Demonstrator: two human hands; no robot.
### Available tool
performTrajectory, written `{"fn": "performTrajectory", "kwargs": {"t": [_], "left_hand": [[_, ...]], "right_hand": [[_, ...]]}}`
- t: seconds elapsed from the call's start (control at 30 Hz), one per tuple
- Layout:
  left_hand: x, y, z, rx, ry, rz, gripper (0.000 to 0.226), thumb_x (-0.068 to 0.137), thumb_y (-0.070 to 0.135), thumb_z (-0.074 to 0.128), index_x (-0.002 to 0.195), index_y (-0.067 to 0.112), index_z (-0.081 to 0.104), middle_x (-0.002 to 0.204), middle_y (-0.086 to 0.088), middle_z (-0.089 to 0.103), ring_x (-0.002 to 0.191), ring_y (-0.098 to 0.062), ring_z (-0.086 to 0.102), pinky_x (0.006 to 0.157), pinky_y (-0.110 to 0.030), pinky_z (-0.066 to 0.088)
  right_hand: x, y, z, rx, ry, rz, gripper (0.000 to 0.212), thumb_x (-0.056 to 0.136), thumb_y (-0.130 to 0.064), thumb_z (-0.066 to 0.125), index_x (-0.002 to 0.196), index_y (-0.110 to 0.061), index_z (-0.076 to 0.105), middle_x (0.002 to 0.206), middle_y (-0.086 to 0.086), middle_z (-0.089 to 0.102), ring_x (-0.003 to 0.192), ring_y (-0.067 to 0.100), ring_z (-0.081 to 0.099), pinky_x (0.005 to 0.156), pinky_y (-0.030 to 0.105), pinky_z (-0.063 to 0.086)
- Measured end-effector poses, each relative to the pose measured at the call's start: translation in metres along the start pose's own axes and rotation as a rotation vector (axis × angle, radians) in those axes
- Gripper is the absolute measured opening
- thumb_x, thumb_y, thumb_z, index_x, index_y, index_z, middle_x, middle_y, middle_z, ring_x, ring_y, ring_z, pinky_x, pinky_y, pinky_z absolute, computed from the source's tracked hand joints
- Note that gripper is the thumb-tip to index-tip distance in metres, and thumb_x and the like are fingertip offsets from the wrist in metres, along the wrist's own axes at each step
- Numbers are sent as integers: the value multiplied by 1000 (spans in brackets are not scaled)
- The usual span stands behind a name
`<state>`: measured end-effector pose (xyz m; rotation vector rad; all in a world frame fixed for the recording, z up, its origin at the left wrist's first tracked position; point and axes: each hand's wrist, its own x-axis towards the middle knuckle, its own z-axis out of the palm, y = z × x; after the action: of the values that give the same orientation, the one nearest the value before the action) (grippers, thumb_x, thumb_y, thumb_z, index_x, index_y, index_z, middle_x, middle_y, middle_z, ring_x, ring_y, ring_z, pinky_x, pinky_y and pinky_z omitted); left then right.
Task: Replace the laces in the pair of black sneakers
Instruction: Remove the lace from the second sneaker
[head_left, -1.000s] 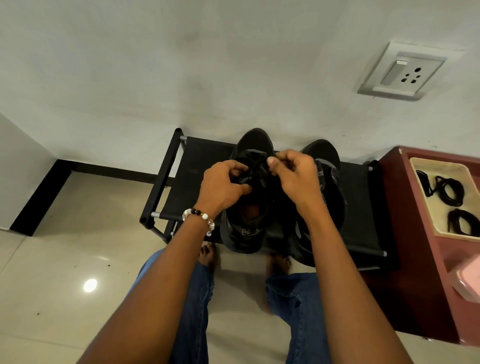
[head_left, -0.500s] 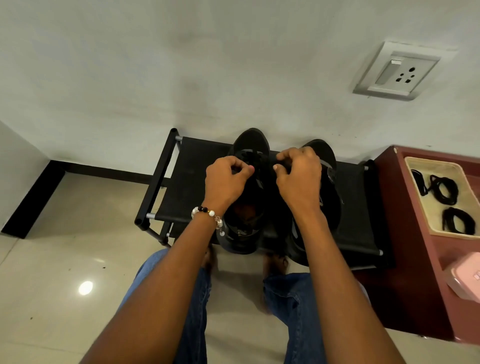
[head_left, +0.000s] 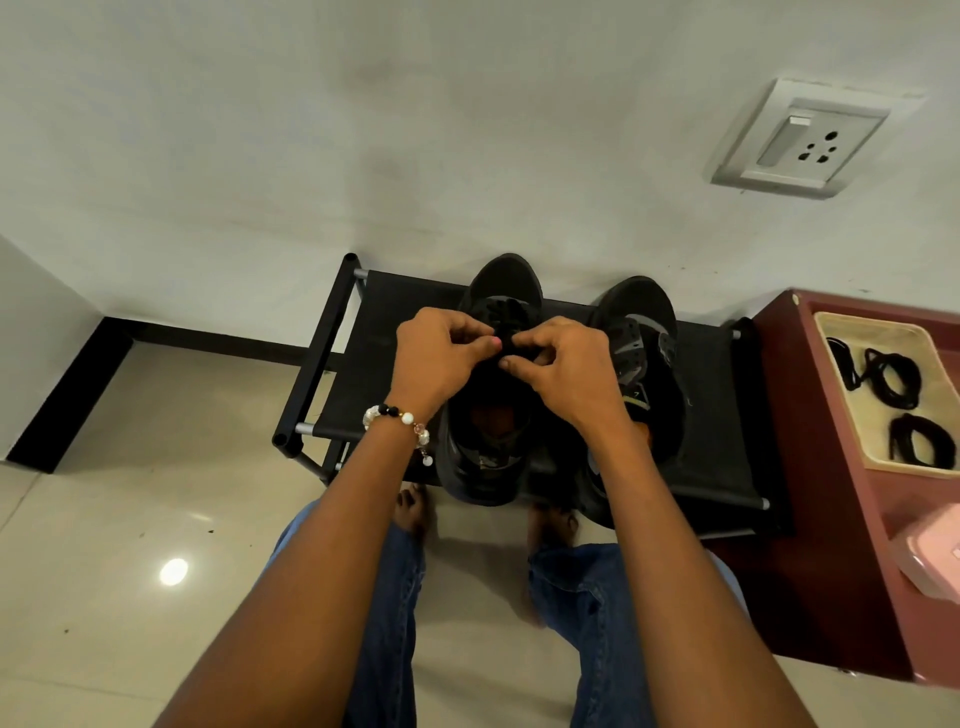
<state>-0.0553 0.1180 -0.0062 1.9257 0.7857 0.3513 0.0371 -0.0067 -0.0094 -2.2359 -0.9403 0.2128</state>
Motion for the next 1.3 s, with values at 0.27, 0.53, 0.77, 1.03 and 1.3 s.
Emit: {"fn": "performTrajectory", "kwargs": {"t": [0.27, 0.53, 0.77, 1.03, 1.3], "left_hand": [[0, -2, -3, 203, -66, 76, 24, 78, 22, 79, 101, 16, 74, 95, 1, 71, 84, -9, 67, 80, -24, 57], [-4, 1, 8, 368, 87, 154, 16, 83, 28, 71, 96, 19, 72, 95, 2, 67, 80, -12, 62, 68, -23, 50], [-4, -2, 9, 221, 89, 88, 15, 81, 25, 71, 96, 27, 72, 83, 10, 65, 76, -6, 61, 63, -20, 50], [-4, -2, 10, 313, 110, 193, 13, 81, 29, 73, 91, 23, 69, 92, 7, 65, 78, -9, 61, 69, -26, 53], [0, -2, 14, -157, 117, -176, 20, 91, 25, 58, 86, 7, 65, 82, -5, 65, 76, -20, 62, 71, -35, 54]], "right_hand": [[0, -5, 0, 24, 38, 89, 20, 76, -22, 79, 93, -14, 74, 71, -5, 64, 69, 14, 65, 75, 37, 58], [-2, 1, 2, 142, 64, 155, 12, 72, -16, 75, 77, -25, 70, 62, -7, 66, 58, 10, 62, 67, 37, 58], [-5, 7, 3, 401, 61, 249, 19, 78, -7, 77, 77, -20, 64, 69, -3, 63, 60, 7, 57, 61, 26, 53], [-8, -7, 9, 438, 183, 112, 34, 72, 6, 70, 98, -16, 62, 80, -2, 68, 72, 7, 63, 74, 21, 54], [-1, -8, -6, 1202, 198, 554, 44, 89, 11, 48, 114, -25, 56, 89, 0, 60, 83, 14, 61, 72, 34, 50]]}}
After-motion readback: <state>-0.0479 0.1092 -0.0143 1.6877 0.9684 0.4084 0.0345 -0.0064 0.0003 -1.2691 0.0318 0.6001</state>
